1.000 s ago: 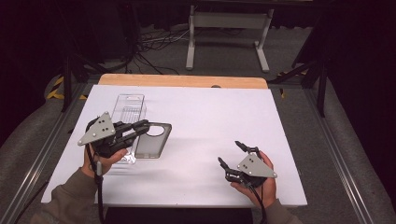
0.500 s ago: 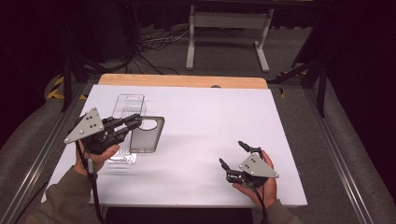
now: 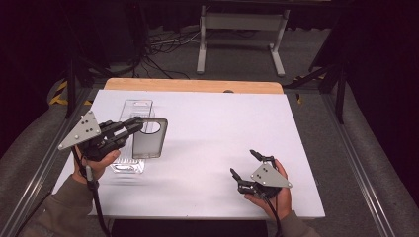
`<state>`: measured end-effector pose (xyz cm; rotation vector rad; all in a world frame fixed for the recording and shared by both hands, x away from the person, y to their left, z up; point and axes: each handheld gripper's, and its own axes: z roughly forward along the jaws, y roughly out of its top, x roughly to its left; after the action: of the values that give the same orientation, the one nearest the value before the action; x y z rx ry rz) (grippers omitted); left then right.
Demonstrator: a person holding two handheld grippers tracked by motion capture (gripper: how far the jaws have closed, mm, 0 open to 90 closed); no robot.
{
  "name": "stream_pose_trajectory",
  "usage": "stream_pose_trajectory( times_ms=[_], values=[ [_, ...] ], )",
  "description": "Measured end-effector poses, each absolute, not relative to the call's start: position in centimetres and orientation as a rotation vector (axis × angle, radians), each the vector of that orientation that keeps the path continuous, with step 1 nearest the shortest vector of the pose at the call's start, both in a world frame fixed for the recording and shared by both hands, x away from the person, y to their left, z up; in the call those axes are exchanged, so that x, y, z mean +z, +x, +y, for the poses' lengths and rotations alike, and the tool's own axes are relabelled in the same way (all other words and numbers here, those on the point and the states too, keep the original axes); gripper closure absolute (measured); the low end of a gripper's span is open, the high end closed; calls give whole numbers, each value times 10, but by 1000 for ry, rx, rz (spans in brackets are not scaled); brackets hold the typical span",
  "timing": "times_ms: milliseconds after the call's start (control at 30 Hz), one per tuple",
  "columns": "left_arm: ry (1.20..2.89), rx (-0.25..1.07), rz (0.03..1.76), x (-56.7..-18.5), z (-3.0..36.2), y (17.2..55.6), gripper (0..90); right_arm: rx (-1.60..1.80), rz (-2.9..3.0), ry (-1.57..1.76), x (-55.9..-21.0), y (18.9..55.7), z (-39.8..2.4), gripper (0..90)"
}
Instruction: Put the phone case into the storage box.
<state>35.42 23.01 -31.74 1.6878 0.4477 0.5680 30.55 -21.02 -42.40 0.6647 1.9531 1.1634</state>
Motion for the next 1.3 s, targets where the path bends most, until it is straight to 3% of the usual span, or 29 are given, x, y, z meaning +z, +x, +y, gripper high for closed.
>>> stream_pose_trajectory(
  times_ms=[1300],
  values=[
    [1624,627,503,-300,265,381,807,1179,1960,628,-427,306,-205,167]
  ],
)
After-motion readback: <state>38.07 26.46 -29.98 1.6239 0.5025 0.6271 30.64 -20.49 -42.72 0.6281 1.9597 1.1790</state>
